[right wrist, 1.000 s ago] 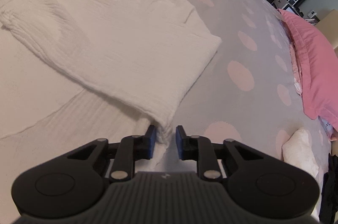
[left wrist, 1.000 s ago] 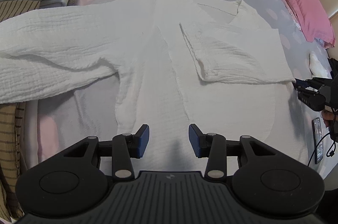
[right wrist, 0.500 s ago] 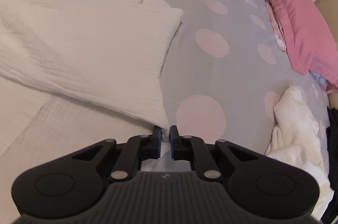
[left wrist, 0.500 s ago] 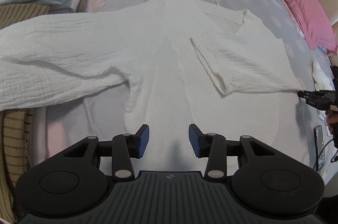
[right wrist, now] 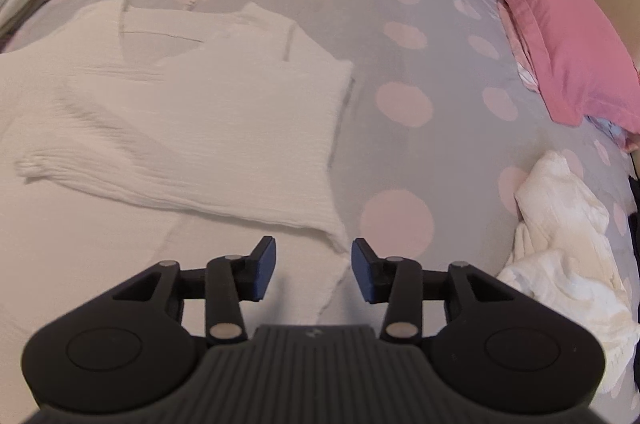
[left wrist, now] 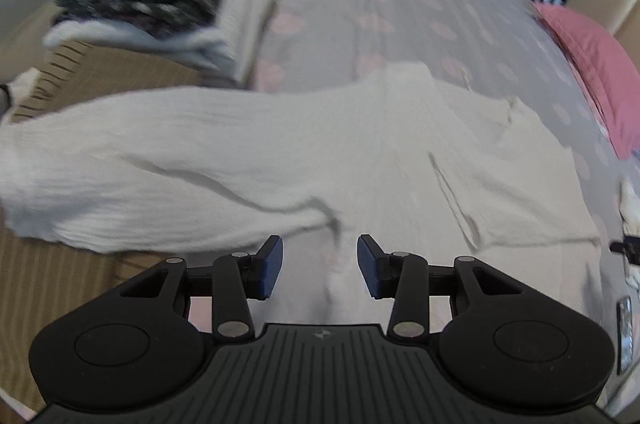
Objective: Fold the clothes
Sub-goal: 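Grasp the other sleeve with the left gripper and fold it across the body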
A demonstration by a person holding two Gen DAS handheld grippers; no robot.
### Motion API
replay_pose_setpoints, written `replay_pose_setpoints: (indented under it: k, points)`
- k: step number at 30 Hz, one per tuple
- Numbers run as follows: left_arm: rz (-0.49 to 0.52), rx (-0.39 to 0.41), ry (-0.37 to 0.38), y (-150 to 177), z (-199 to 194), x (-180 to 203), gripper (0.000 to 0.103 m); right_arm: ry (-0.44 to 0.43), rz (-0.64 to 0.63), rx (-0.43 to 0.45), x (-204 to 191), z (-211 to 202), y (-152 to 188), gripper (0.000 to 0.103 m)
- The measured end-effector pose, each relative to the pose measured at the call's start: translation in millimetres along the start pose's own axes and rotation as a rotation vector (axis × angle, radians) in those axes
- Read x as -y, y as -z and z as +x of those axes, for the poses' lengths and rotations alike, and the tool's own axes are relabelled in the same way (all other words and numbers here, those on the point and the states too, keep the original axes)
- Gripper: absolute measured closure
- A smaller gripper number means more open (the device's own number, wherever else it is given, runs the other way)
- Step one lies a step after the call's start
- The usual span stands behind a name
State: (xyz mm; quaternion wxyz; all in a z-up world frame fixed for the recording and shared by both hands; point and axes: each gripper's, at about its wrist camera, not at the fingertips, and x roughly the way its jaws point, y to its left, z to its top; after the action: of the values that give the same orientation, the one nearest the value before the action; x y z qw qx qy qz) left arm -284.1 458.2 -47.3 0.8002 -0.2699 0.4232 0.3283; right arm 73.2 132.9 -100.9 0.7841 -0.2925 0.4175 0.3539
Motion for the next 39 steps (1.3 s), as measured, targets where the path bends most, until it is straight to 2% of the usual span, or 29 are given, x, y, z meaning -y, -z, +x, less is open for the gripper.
replay_pose_setpoints:
  k: [7, 10, 14, 21, 25, 26, 27, 30, 35, 39]
  points:
    - [-0.134, 0.174, -0.147, -13, -46, -60, 0.064, -0.075, -0.088, 0.068, -32, -36, 0, 0.048]
    - [-0.159, 0.236, -0.197, -13, -63, -78, 0.058, -0.081, -0.118, 0.085, -40, -45, 2, 0.046]
    - [-0.231, 0.257, -0.266, -9, -69, -105, 0.056, -0.084, -0.114, 0.092, -40, -50, 5, 0.046]
    - [-0.285, 0.230, -0.294, -1, -43, -137, 0.054, -0.081, -0.079, 0.069, -36, -52, 19, 0.046]
    - [-0.282, 0.240, -0.257, 1, -28, -141, 0.055, -0.093, -0.050, 0.071, -35, -57, 23, 0.046]
    - [-0.273, 0.239, -0.244, 1, -25, -140, 0.063, -0.097, -0.040, 0.076, -35, -59, 23, 0.046]
    - [-0.263, 0.239, -0.231, 1, -22, -139, 0.080, -0.101, -0.030, 0.081, -36, -61, 24, 0.046]
    - [-0.220, 0.269, -0.203, -1, -26, -125, 0.094, -0.124, -0.024, 0.099, -38, -68, 25, 0.046]
    - [-0.130, 0.395, -0.099, -11, -58, -92, 0.096, -0.144, -0.029, 0.131, -37, -78, 21, 0.046]
    - [-0.022, 0.451, -0.039, -31, -78, -54, 0.096, -0.154, -0.007, 0.143, -30, -81, 14, 0.046]
